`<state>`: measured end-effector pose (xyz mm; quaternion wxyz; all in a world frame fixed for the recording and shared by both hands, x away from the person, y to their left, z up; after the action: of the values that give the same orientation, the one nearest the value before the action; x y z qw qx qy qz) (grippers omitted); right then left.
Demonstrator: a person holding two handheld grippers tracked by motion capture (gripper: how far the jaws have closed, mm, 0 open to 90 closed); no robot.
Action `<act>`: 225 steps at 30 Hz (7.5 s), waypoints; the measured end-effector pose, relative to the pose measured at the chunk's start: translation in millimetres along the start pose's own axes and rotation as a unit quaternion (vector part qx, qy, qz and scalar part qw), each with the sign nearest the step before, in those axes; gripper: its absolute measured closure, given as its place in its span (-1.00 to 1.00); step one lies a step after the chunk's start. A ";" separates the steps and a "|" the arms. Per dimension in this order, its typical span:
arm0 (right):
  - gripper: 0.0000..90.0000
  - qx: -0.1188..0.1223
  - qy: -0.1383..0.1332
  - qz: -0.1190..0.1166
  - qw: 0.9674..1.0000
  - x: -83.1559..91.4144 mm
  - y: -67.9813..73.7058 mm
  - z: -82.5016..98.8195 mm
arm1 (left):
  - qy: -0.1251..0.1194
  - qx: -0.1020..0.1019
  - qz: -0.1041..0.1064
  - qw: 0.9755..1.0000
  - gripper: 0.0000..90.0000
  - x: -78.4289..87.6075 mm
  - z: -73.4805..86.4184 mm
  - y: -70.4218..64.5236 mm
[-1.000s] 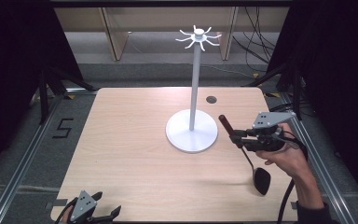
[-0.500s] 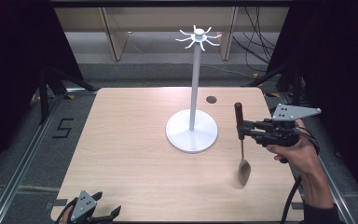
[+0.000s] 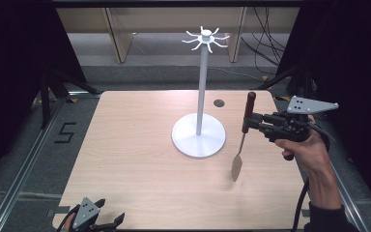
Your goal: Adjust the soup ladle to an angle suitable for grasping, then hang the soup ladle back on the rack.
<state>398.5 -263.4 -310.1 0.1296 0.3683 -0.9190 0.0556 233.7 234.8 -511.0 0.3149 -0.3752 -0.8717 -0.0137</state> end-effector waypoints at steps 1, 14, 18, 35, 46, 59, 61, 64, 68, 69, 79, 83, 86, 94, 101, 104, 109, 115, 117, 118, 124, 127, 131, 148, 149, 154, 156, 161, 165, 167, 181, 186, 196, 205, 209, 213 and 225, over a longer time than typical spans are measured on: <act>0.65 0.000 -0.001 0.006 1.000 -3.3 -0.9 -2.9 | 0.002 -0.001 0.000 1.000 -0.62 -0.2 0.4 0.2; 0.65 0.001 -0.007 0.026 1.000 -22.0 -5.7 -30.4 | -0.004 0.001 -0.001 1.000 -0.62 -0.3 -0.1 -0.2; 0.65 0.006 -0.013 0.029 0.999 -25.9 -6.7 -43.4 | -0.001 0.003 -0.001 1.000 -0.62 -0.7 0.3 -0.2; 0.65 0.005 -0.012 0.053 0.998 -49.5 -9.8 -87.7 | 0.001 -0.002 0.000 1.000 -0.62 -0.1 0.3 0.1; 0.65 0.006 -0.009 0.061 0.998 -60.0 -12.1 -101.1 | -0.001 0.002 0.001 1.000 -0.62 -0.9 0.4 -0.1; 0.65 0.002 0.008 0.060 0.998 -68.1 -8.8 -107.2 | 0.001 -0.001 0.001 1.000 -0.62 -0.2 0.3 0.3; 0.65 0.008 0.004 0.060 0.998 -69.0 -9.8 -107.7 | -0.002 0.002 0.001 1.000 -0.62 -0.8 0.3 -0.1; 0.65 0.003 0.006 0.053 0.999 -69.1 -9.4 -108.5 | 0.003 -0.007 0.003 1.000 -0.62 0.0 0.1 0.6; 0.65 0.003 0.012 0.054 0.998 -71.3 -7.4 -109.7 | 0.004 -0.007 0.002 1.000 -0.62 0.3 0.0 0.4; 0.65 0.003 0.012 0.054 0.998 -71.3 -7.4 -109.7 | 0.004 -0.007 0.002 1.000 -0.62 0.2 0.2 0.4; 0.65 0.002 0.008 0.053 0.999 -69.9 -10.2 -113.1 | 0.002 0.000 0.001 1.000 -0.62 -0.1 0.3 -0.2; 0.65 0.004 0.014 0.060 0.998 -68.9 -11.8 -112.6 | 0.005 -0.005 0.000 1.000 -0.62 0.4 0.2 0.2; 0.65 0.005 0.017 0.065 0.998 -69.6 -13.4 -111.3 | 0.002 -0.003 0.002 1.000 -0.62 0.1 0.2 0.0; 0.65 0.010 0.029 0.073 0.997 -74.5 -12.2 -110.4 | 0.006 -0.007 0.001 1.000 -0.62 0.4 0.1 0.4; 0.65 0.012 0.034 0.081 0.996 -79.6 -9.9 -110.8 | 0.007 -0.007 0.001 1.000 -0.62 0.5 0.1 0.4; 0.65 0.016 0.033 0.080 0.996 -81.0 -9.8 -111.4 | 0.007 -0.007 0.001 1.000 -0.62 0.5 0.1 0.5; 0.65 0.020 0.037 0.085 0.996 -83.9 -7.1 -112.3 | 0.009 -0.009 0.000 1.000 -0.62 0.7 -0.1 0.4; 0.64 0.020 0.040 0.091 0.995 -88.2 -6.3 -112.8 | 0.006 -0.009 0.004 1.000 -0.62 0.5 0.0 0.0; 0.64 0.017 0.045 0.086 0.995 -90.0 -5.6 -112.5 | 0.007 -0.005 0.002 1.000 -0.62 0.7 0.3 -0.2; 0.64 0.018 0.044 0.086 0.995 -90.3 -5.4 -112.4 | 0.015 -0.011 0.003 1.000 -0.62 2.1 0.1 0.4; 0.63 0.013 0.044 0.087 0.995 -93.9 -5.2 -112.1 | 0.010 -0.013 0.005 1.000 -0.62 1.0 -0.2 0.1; 0.59 0.002 0.039 0.084 0.996 -94.1 -5.4 -112.5 | 0.011 -0.016 0.004 1.000 -0.62 1.5 -0.1 0.7; 0.45 -0.008 0.039 0.082 0.996 -91.3 -5.3 -111.4 | 0.022 -0.022 0.005 1.000 -0.62 2.9 -0.1 1.5; 0.03 -0.007 0.005 0.097 0.995 -59.7 -6.1 -88.4 | 0.006 -0.004 0.000 1.000 -0.62 0.3 0.4 -0.2; 0.03 -0.006 0.005 0.099 0.995 -58.7 -5.3 -86.6 | 0.009 -0.009 0.000 1.000 -0.62 0.6 0.2 0.5; -0.01 0.008 0.006 0.104 0.994 -52.6 -2.1 -73.0 | 0.007 -0.008 0.000 1.000 -0.62 0.4 0.2 0.4; -0.04 0.021 0.015 0.110 0.994 -49.6 -0.6 -66.4 | 0.007 -0.007 0.000 1.000 -0.62 0.4 0.2 0.4; -0.04 0.032 0.020 0.106 0.994 -43.7 4.9 -48.6 | 0.012 -0.008 -0.002 1.000 -0.62 0.7 0.1 0.5; -0.04 0.027 0.023 0.102 0.994 -39.8 8.1 -36.6 | 0.007 -0.007 0.001 1.000 -0.62 0.5 0.0 0.1; -0.04 0.033 0.023 0.102 0.994 -39.2 8.7 -29.6 | 0.011 -0.008 -0.002 1.000 -0.62 0.7 0.1 0.3; -0.04 0.009 0.051 0.092 0.994 -41.9 12.7 12.8 | 0.002 -0.004 0.001 1.000 -0.62 -0.6 -0.2 0.1; -0.05 0.008 0.062 0.096 0.993 -42.0 12.7 21.4 | 0.003 0.001 -0.002 1.000 -0.62 0.0 0.3 0.4; -0.07 -0.001 0.078 0.083 0.993 -45.1 13.4 44.9 | 0.010 -0.010 0.001 1.000 -0.62 -0.1 -1.7 1.5; -0.10 0.007 0.113 0.077 0.991 -53.4 16.9 66.7 | 0.004 -0.001 0.003 1.000 -0.62 -1.1 -1.7 0.9; -0.10 0.017 0.119 0.074 0.990 -55.4 17.8 74.2 | -0.002 -0.002 0.006 1.000 -0.62 -2.0 -2.1 -1.1; -0.11 0.015 0.127 0.074 0.989 -56.8 21.0 83.0 | 0.007 -0.006 0.003 1.000 -0.62 -1.4 -1.7 0.3; -0.13 0.000 0.148 0.066 0.987 -54.2 21.3 93.7 | -0.001 0.005 0.005 1.000 -0.62 -3.5 -1.0 0.9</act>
<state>403.0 -230.6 -415.3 0.2599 0.2946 -0.9120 0.1179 236.7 233.0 -512.4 0.3163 -0.3776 -0.8703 -0.0074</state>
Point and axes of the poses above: each handheld gripper's, and its own axes: x roughly backward along the jaws, z roughly out of its underside, y roughly to its left, the point moved 2 cm from there along -x, roughly forward along the jaws, and after that the axes turned 15 degrees about z, right-handed, at the moved point
